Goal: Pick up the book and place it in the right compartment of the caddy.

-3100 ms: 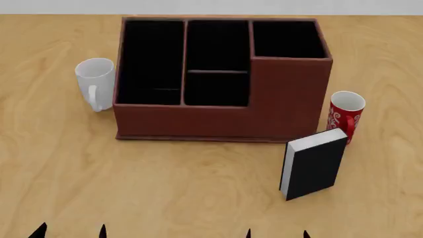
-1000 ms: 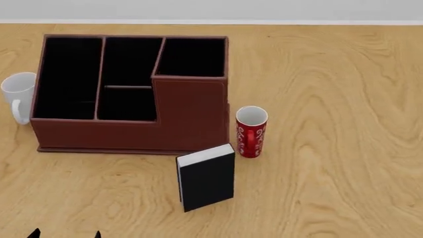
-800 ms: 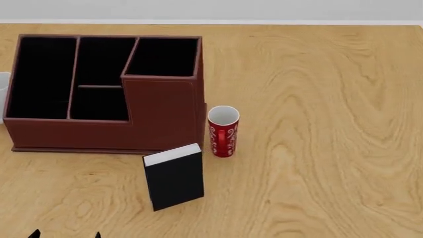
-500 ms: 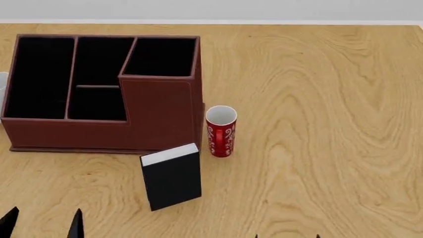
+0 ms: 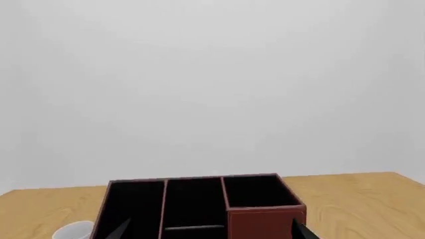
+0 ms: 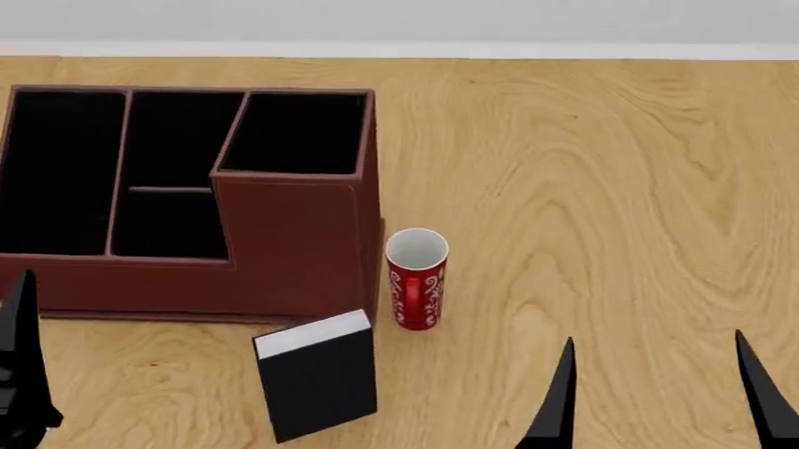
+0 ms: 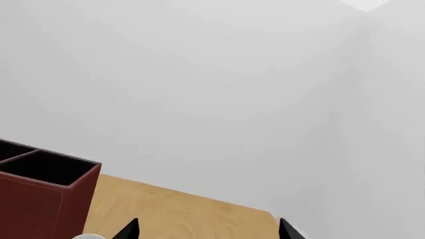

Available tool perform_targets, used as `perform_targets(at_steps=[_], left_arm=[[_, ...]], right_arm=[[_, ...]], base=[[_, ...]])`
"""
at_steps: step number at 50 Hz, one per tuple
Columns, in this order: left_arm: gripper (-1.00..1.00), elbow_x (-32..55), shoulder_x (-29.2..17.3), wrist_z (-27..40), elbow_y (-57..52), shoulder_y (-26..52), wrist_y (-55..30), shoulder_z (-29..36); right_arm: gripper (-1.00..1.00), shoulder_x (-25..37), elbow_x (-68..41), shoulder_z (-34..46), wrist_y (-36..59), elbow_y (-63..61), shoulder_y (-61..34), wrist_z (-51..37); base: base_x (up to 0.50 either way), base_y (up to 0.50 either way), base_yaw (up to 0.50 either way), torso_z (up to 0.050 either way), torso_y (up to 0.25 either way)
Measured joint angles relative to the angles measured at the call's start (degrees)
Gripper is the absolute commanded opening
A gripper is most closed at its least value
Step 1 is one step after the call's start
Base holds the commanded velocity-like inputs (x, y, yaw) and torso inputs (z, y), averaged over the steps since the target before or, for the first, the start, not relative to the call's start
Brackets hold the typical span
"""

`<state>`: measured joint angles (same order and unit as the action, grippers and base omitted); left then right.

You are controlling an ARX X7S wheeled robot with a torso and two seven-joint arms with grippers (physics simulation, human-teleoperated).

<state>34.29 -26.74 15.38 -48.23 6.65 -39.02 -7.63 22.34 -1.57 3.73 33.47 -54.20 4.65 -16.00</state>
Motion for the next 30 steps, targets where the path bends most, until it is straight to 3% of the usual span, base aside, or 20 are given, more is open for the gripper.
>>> perform_targets(at_steps=[30], left_arm=[[1.0,2.67,-1.27,1.03,-2.29,0.49,-2.35,-0.23]], right_arm=[[1.0,1.69,-0.2,-0.84,3.48,-4.43,-0.31,-1.77]], base=[[0.5,0.0,0.0,0.0,0.001]])
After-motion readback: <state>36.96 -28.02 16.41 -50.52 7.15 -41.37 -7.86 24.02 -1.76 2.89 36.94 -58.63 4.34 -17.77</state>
